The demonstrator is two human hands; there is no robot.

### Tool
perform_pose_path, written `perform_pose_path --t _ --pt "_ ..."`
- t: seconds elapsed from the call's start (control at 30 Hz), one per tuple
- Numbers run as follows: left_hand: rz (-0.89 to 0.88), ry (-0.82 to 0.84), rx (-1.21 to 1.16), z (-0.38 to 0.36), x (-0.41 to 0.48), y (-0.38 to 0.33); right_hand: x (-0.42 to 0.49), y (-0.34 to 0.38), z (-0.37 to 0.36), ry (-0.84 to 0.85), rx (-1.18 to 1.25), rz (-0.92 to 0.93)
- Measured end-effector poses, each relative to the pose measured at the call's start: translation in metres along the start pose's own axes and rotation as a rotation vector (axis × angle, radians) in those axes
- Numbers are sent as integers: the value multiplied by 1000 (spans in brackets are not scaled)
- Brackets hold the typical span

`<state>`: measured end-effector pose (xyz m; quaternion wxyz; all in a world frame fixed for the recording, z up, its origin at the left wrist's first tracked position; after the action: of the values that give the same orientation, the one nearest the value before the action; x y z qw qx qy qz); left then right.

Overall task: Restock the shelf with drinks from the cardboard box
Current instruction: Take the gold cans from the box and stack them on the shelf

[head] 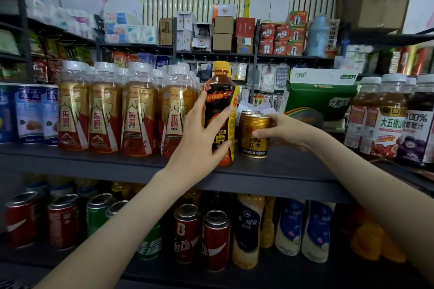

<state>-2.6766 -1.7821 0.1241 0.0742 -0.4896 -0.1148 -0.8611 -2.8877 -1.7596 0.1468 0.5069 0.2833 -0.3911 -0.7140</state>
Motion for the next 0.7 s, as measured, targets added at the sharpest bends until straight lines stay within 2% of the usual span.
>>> perform_pose_path --t 0.37,0.57,0.7 --pt "-15 -37 -42 -6 -1 3 -4 -9 -12 -76 -10 -38" --pt "-17 -59 -27 -2 -9 0 -31 -3 -20 -452 -308 56" --pt "66 -69 -98 10 -38 -13 -81 4 -44 -679 -466 166"
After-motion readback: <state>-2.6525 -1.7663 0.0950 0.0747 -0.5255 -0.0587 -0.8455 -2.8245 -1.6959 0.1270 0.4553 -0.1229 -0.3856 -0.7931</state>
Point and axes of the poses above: each hand's wrist, its own x-axis towards the middle knuckle, its own z-axis out of the back of the hand, y = z × x, the point moved 5 cm from there along x, towards the middle knuckle, and after that the axes turned 14 degrees about -z, right-handed, at the moved point
